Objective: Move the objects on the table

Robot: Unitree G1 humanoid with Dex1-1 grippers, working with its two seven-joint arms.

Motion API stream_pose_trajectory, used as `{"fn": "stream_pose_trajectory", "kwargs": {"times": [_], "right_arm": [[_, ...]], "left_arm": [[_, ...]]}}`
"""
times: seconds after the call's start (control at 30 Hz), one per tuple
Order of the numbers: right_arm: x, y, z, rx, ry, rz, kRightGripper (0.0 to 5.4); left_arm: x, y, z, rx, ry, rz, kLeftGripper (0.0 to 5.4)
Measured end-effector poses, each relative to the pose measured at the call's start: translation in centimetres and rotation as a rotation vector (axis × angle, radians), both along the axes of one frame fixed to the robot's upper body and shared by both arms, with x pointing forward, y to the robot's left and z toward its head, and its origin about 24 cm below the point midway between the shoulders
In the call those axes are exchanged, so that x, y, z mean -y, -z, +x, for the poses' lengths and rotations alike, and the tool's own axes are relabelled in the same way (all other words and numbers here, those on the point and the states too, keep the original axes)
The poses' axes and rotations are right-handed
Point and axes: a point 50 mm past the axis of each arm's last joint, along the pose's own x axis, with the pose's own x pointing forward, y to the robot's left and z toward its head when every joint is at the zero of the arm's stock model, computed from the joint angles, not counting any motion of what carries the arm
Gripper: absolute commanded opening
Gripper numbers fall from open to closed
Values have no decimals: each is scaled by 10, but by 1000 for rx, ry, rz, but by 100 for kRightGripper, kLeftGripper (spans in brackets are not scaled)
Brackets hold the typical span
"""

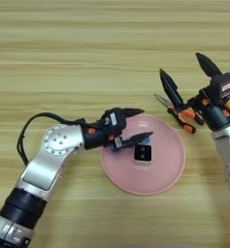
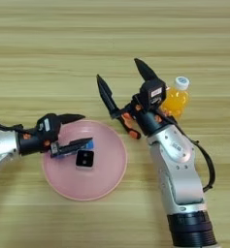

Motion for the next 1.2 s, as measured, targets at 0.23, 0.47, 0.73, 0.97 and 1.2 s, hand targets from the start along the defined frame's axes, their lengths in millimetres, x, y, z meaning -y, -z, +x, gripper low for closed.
{"fn": "stream_pose_trajectory", "kwargs": {"times": [0.23,0.47,0.73,0.97,1.2], "right_arm": [[0,0,0,0,1,0,540],[2,-1,0,6,10,-3,540],[3,-2,-1,33,22,-33,540],[5,-3,-1,39,28,-43,540],[11,-5,-1,71,62,-40,540]], "left_arm": [[-15,-40,7,109,-131,-275,413],[-35,-57,17,133,-337,-477,489],[-63,-52,30,254,-700,-507,538],[-73,-37,32,323,-877,-478,538],[-82,-5,31,228,-987,-409,538]]}}
